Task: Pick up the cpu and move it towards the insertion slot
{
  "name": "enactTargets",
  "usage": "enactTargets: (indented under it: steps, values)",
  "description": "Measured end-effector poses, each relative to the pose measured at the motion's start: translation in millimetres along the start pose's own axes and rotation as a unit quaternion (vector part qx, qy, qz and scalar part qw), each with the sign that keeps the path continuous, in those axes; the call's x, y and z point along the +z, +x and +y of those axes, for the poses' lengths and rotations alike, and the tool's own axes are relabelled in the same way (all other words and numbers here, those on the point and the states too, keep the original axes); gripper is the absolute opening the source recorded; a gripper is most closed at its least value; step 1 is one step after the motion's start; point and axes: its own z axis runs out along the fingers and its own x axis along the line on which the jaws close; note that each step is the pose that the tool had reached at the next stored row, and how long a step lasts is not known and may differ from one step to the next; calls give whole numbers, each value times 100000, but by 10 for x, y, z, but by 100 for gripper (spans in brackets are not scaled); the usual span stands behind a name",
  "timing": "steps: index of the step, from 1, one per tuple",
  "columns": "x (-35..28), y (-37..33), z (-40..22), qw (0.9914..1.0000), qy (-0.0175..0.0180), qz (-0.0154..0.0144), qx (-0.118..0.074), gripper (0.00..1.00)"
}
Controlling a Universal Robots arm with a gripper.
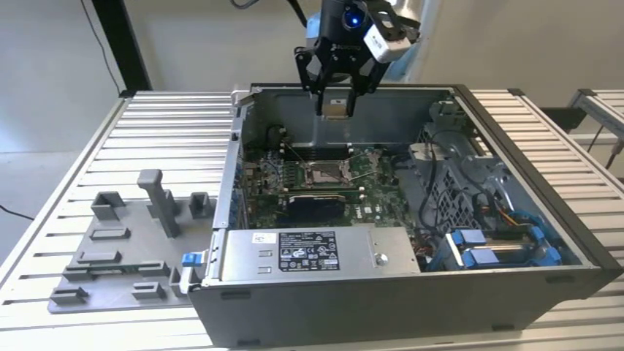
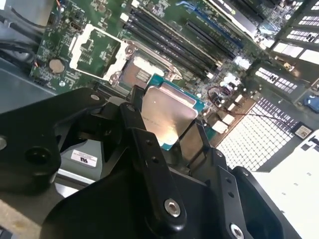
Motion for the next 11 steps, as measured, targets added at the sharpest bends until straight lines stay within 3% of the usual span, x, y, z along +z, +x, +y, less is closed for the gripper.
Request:
enactTargets:
  steps: [11]
  values:
    - [3,-12,4,100000,28,22,-48,0]
